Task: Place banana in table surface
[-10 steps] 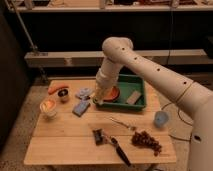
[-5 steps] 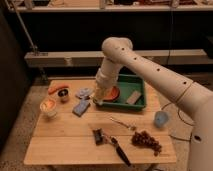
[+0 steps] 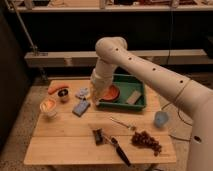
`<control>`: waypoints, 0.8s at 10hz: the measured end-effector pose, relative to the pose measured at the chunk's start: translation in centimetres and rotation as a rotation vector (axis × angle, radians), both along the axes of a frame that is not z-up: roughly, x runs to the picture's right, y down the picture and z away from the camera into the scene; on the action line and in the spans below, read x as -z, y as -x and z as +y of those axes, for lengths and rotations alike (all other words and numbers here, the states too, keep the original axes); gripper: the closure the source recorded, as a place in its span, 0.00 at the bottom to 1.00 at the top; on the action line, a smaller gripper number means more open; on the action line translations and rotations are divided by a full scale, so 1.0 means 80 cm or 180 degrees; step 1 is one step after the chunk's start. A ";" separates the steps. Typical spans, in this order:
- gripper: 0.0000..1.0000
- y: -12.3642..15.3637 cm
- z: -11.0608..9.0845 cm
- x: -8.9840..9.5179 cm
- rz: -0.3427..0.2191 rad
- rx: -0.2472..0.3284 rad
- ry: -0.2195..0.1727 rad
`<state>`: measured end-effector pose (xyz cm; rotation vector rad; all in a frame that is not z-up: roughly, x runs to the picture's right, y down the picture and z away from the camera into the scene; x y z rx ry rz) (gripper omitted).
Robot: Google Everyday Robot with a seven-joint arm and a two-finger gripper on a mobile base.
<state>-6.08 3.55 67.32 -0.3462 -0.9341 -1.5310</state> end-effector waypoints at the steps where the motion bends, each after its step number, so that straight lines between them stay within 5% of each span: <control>1: 1.00 0.021 0.004 0.008 0.0006 0.0016 0.0010; 4: 1.00 0.122 0.034 0.037 0.0119 -0.0009 0.0205; 8: 1.00 0.196 0.124 0.038 0.0183 0.0056 0.0598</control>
